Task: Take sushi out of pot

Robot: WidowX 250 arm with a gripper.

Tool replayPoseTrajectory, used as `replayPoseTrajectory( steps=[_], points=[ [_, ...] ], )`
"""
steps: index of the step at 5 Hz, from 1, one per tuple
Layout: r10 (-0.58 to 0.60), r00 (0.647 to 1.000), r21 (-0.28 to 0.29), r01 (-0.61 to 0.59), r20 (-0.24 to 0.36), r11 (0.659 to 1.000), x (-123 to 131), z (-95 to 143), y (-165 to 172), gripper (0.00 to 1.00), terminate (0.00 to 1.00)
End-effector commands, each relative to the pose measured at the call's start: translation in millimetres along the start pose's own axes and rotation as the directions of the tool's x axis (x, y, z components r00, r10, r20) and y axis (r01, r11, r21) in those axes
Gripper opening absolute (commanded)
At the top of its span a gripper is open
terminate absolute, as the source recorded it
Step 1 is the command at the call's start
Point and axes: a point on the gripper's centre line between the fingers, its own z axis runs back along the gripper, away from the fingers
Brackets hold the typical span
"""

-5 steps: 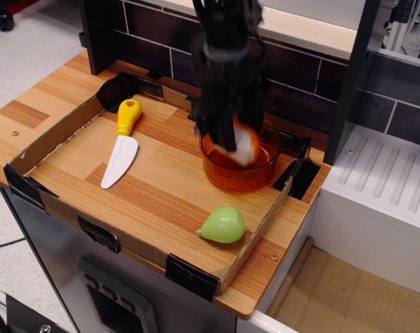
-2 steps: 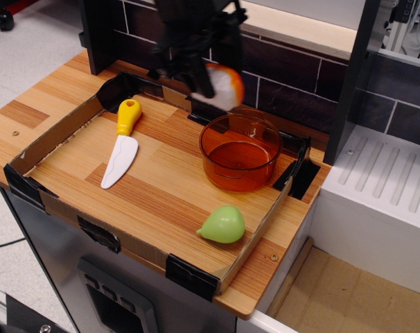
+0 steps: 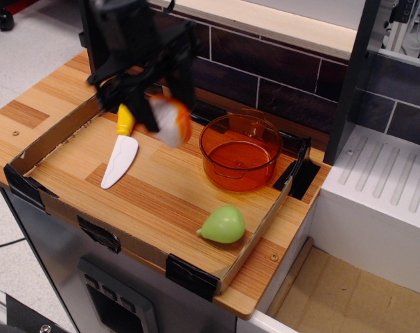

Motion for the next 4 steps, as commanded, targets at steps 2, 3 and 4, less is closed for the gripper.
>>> replayPoseTrajectory(
  steps=[2,3,4],
  points=[
    [-0.065,0.992,0.13,0.05,0.112,0.99,24.8,-47.2,16.6,0.0,0.0],
    [-0.021,0.991,0.123,0.005,0.13,0.992,37.9,-51.6,10.3,0.0,0.0],
    [-0.007,0.989,0.127,-0.012,0.147,0.992,46.7,-57.2,6.5,0.0,0.0]
  ],
)
